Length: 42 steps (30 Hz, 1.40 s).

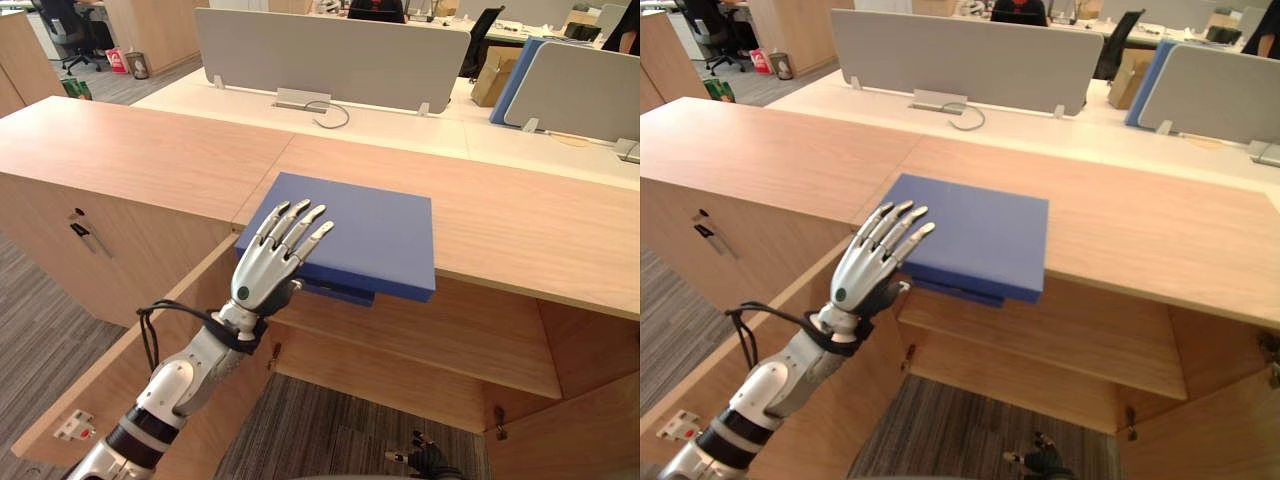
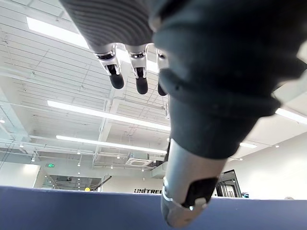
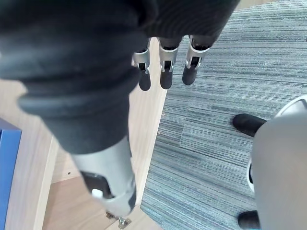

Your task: Walk over to the cabinet, pick up the folder, carry it to the office cabinet, place the folder inside the office cabinet, then close the office cabinet door

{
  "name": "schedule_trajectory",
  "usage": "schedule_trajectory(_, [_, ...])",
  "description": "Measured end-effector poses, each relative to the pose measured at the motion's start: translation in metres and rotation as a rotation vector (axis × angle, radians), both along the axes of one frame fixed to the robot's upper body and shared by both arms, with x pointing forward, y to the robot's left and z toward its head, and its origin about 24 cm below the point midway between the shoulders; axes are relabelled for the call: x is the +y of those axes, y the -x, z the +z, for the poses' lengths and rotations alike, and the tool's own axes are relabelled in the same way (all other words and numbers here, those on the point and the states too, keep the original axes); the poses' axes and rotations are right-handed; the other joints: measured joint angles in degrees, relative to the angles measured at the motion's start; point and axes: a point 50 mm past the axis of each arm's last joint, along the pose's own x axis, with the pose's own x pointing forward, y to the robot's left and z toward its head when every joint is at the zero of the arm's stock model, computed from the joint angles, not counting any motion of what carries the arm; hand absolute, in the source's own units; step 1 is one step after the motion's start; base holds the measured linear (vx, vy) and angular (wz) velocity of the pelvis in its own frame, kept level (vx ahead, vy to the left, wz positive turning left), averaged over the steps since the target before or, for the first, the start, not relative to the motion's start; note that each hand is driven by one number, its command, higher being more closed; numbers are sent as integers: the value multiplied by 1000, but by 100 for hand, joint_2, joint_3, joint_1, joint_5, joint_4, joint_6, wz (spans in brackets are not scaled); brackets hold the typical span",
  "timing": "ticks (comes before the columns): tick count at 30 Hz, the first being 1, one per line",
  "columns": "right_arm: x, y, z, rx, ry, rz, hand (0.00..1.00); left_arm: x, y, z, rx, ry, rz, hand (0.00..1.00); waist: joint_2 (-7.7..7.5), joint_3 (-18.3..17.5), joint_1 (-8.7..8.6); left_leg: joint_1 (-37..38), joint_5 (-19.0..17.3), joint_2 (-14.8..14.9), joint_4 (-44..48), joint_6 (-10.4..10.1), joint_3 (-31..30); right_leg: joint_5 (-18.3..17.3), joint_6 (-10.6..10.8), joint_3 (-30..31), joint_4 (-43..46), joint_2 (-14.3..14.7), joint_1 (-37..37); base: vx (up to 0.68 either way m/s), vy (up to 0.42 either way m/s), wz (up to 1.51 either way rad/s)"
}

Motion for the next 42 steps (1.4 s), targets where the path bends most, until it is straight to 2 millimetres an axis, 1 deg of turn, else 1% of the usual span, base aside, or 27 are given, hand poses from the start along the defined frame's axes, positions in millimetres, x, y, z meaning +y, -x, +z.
schedule_trajectory(8, [-7, 6, 0, 12, 17, -8, 0, -2, -16, -12, 83, 55, 77, 0, 23, 17, -60, 47, -1, 6, -21, -1, 39, 4, 2, 43, -1, 10, -20, -31, -5, -3])
schedule_trajectory(17, [-10, 9, 0, 22, 23, -8, 0, 7, -30, -26, 208, 120, 172, 0, 17, 42, -120, 47, -10, 7, -21, -11, 111, 14, 9, 108, -2, 12, -57, -10, -8, -3])
schedule_trajectory(20, [-10, 11, 0, 27, 21, -8, 0, 8, -31, -28, 242, 144, 174, 0, 10, 51, -120, 47, -11, 6, -21, -10, 113, 23, 7, 109, -3, 8, -58, 0, 0, 0])
schedule_trajectory(24, [-11, 14, -1, 42, 21, -10, 0, 10, -33, -25, 244, 182, 187, 0, 3, 64, -120, 54, -11, 5, -22, -9, 127, 37, 9, 125, -5, 5, -59, -27, -6, -2])
schedule_trajectory(25, [-11, 15, -1, 45, 21, -11, 0, 10, -33, -26, 245, 181, 187, 100, 3, 66, -120, 55, -11, 5, -22, -9, 129, 38, 9, 128, -5, 5, -59, -31, -11, -2])
schedule_trajectory(28, [-12, 16, -1, 52, 22, -11, 0, 9, -34, -29, 248, 129, 184, 100, 4, 84, -121, 60, -10, 6, -22, -8, 132, 44, 10, 134, -7, 6, -58, -38, -15, -1])
schedule_trajectory(29, [-12, 16, -1, 52, 21, -9, 0, 9, -34, -35, 249, 49, 175, 100, 8, 93, -124, 60, -10, 7, -22, -8, 132, 45, 11, 135, -8, 8, -58, 0, 0, 0])
schedule_trajectory(30, [-13, 16, -1, 53, 20, -5, 0, 10, -35, -34, 220, -2, 166, 100, 7, 98, -134, 60, -10, 7, -22, -8, 131, 46, 13, 136, -8, 8, -59, 0, 0, 0])
schedule_trajectory(34, [-13, 18, -2, 60, 23, 5, 0, 10, -41, -22, 131, -111, 154, 100, 5, 99, -140, 59, -10, 1, -22, -8, 129, 48, 17, 134, -36, 8, -58, 0, 0, 0])
schedule_trajectory(38, [-14, 20, -2, 69, 25, 9, 0, 6, -43, -18, 83, -193, 119, 100, 6, 100, -164, 59, -10, 1, -22, -8, 126, 49, 17, 129, -37, 8, -58, 0, 0, 0])
schedule_trajectory(42, [-14, 21, -2, 70, 25, 4, 0, 1, -44, -13, 56, -221, 88, 100, 8, 100, -220, 60, -10, 0, -21, -7, 124, 50, 19, 123, -37, 11, -56, 0, 0, 0])
